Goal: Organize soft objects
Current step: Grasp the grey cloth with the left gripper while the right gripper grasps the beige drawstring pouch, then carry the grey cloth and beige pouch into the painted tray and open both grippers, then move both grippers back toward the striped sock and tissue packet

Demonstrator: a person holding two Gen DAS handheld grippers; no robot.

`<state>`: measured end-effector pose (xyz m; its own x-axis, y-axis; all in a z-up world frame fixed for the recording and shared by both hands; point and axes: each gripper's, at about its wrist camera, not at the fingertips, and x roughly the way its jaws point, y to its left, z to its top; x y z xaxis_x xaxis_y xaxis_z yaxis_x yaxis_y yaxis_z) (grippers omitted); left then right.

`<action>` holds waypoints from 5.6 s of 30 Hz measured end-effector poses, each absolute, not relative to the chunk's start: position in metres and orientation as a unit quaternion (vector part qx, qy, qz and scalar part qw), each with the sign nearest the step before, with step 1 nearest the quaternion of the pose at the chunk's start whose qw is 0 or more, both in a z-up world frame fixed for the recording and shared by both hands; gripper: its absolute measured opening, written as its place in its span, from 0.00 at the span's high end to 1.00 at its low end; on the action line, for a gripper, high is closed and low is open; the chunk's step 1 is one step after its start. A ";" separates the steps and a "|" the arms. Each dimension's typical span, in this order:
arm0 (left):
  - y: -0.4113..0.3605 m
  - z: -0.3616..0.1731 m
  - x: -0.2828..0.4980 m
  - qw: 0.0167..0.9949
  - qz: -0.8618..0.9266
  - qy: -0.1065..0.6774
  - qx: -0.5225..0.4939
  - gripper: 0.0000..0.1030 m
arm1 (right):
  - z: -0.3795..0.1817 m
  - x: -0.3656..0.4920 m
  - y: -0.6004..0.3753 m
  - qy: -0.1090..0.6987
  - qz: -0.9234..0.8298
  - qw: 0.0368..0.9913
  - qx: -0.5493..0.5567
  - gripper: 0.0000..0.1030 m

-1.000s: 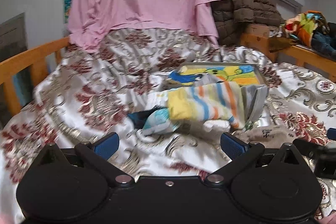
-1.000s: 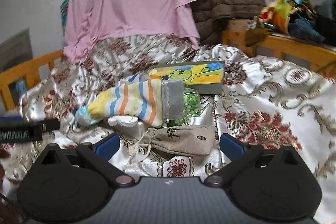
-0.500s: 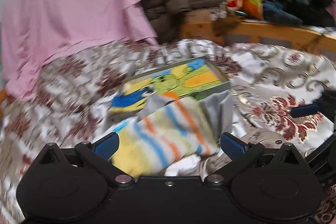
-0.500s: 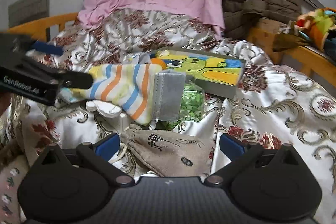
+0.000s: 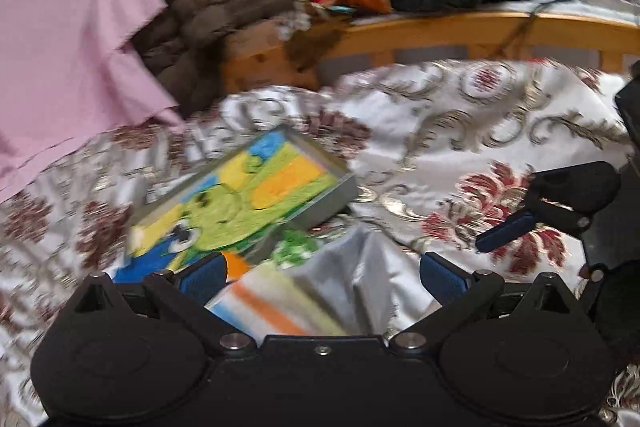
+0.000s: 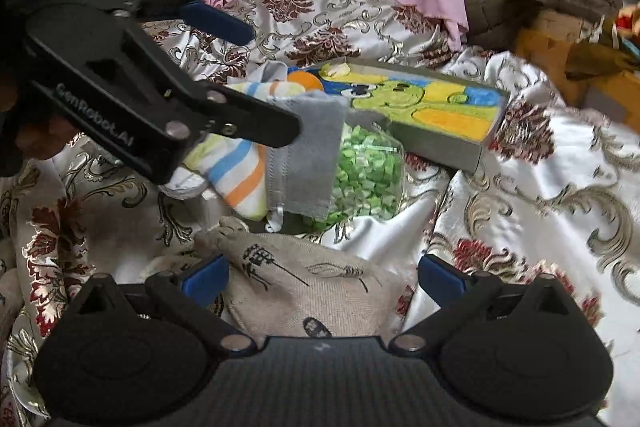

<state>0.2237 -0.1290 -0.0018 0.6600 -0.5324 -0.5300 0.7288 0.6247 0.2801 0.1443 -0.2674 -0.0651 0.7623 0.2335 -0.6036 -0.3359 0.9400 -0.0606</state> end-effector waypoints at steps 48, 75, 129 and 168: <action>-0.162 -0.047 0.213 0.702 -0.394 0.273 0.527 0.79 | -0.078 0.147 -0.269 0.364 0.167 0.914 -0.070 0.73; -0.098 0.041 0.288 0.875 -0.323 0.358 -0.051 0.86 | -0.010 0.140 -0.327 0.177 0.085 0.979 0.058 0.85; -0.169 -0.033 0.456 0.918 -0.138 0.371 -0.015 0.52 | -0.036 0.357 -0.327 0.275 -0.009 0.960 0.046 0.41; -0.031 0.065 0.188 0.978 -0.117 0.162 -0.057 0.01 | 0.070 0.110 -0.239 0.086 -0.006 0.996 0.029 0.00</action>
